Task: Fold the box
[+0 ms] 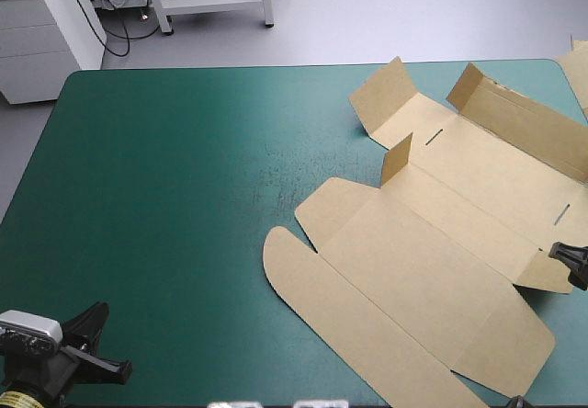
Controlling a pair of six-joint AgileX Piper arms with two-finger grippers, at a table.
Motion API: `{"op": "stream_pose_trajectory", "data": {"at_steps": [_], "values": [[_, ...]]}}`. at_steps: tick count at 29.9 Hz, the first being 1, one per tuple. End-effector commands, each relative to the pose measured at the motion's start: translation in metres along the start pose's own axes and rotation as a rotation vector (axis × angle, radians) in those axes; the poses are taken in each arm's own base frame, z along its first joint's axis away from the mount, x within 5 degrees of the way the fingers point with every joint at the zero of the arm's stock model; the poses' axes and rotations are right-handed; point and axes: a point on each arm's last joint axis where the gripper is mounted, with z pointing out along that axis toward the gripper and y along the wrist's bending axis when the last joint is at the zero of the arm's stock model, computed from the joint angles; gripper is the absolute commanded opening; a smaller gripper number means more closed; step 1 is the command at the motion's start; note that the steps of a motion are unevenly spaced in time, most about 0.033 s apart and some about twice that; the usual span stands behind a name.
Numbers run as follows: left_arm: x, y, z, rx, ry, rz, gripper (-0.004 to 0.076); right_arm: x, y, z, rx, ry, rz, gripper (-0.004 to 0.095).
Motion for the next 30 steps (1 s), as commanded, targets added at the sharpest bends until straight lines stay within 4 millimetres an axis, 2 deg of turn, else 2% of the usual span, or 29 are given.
{"op": "stream_pose_trajectory", "data": {"at_steps": [1, 13, 25, 30], "values": [[-0.012, -0.001, -0.002, 0.006, -0.073, 0.001, 0.0006, -0.014, 0.000, 0.005, -0.028, -0.049, -0.004, 0.0510], [-0.012, -0.001, -0.002, 0.006, -0.073, 0.001, 0.0006, -0.038, -0.006, 0.044, -0.070, -0.016, 0.026, 0.0510], [-0.012, -0.001, -0.002, 0.002, -0.074, 0.005, 0.0006, -0.046, -0.018, 0.073, -0.117, 0.043, 0.074, 0.0510], [-0.012, 0.000, -0.002, -0.005, -0.073, 0.011, 0.0006, -0.050, -0.017, 0.096, -0.177, 0.114, 0.093, 0.0498]]}}
